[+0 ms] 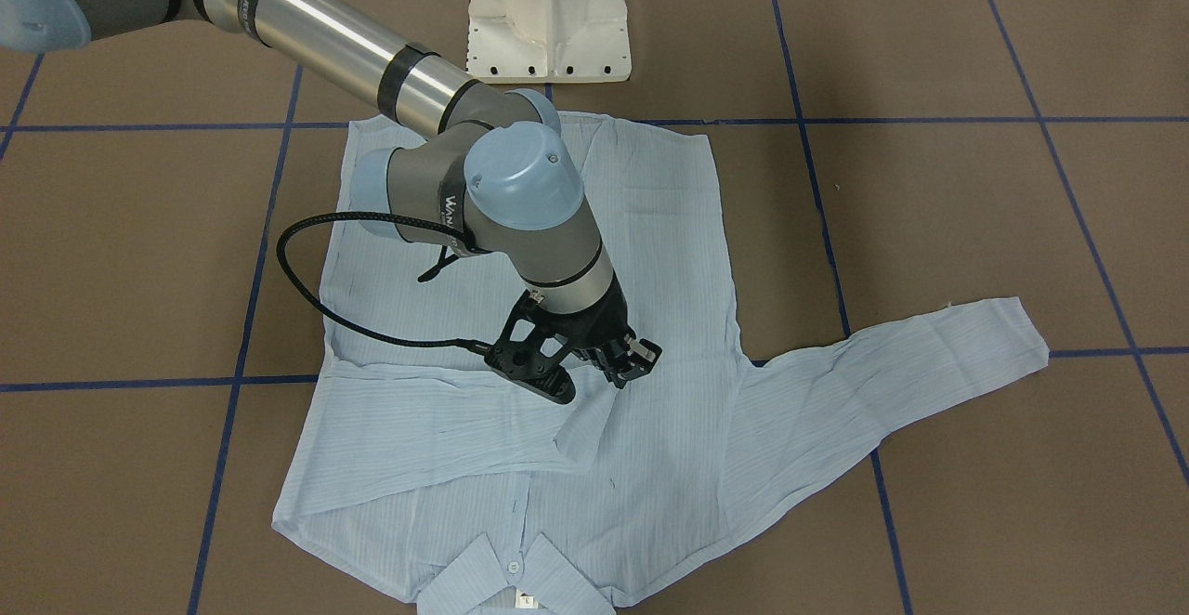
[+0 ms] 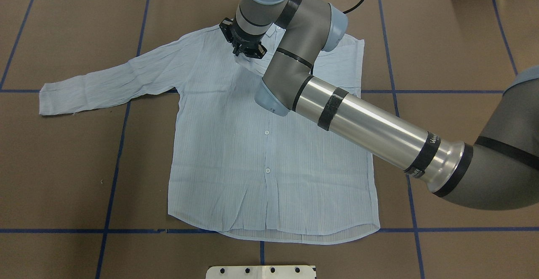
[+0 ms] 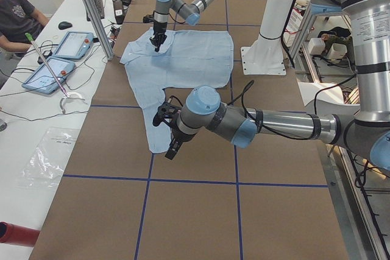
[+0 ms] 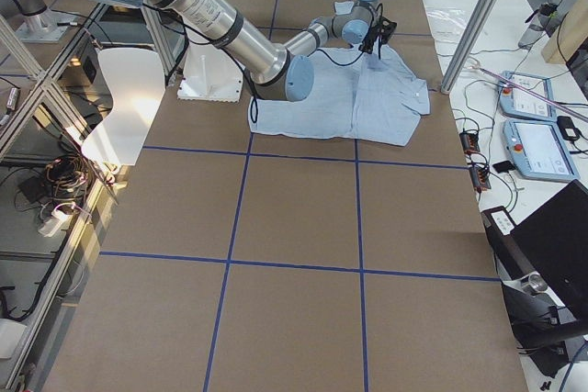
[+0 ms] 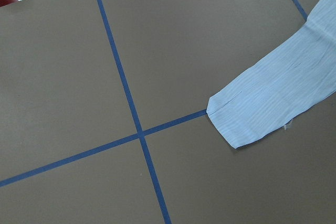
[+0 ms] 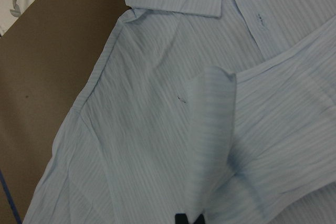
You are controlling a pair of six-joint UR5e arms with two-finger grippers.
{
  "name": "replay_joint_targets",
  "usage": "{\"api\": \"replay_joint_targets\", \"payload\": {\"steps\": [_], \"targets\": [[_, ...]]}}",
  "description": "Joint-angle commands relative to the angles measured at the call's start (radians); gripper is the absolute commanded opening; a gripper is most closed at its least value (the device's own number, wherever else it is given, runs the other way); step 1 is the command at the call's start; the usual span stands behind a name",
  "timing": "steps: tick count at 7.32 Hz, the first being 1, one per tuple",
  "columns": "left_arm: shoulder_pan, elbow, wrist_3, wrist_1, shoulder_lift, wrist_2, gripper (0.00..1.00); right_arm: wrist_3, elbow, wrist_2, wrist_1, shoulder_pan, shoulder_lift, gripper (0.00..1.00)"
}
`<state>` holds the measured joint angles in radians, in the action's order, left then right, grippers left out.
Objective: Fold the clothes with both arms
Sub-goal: 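Grasp the sleeve cuff with the right gripper and fold it across the shirt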
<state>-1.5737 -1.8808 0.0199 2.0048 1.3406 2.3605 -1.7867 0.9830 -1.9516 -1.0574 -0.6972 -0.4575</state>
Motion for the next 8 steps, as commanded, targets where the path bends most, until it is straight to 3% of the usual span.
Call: {"api": "replay_joint_targets", "payload": {"steps": [1, 3, 5, 7, 8], "targets": [[0.03, 0.006, 0.049, -0.001, 0.009, -0.001, 1.0, -0.005, -0.007, 0.025, 0.007, 0.022, 0.002, 0.95], [0.079, 0.032, 0.164, 0.0, 0.017, 0.002, 1.0, -0.025, -0.004, 0.046, 0.005, 0.039, 0.016, 1.0], [0.179, 0.095, 0.29, 0.011, 0.096, -0.007, 1.0, -0.054, 0.046, 0.04, -0.006, 0.038, 0.008, 1.0], [0.283, 0.204, 0.461, 0.028, 0.191, -0.006, 0.99, -0.05, 0.208, 0.034, -0.122, 0.018, -0.08, 1.0], [0.32, 0.269, 0.541, 0.031, 0.251, -0.004, 0.9, -0.046, 0.292, 0.004, -0.136, -0.008, -0.163, 1.0]]}}
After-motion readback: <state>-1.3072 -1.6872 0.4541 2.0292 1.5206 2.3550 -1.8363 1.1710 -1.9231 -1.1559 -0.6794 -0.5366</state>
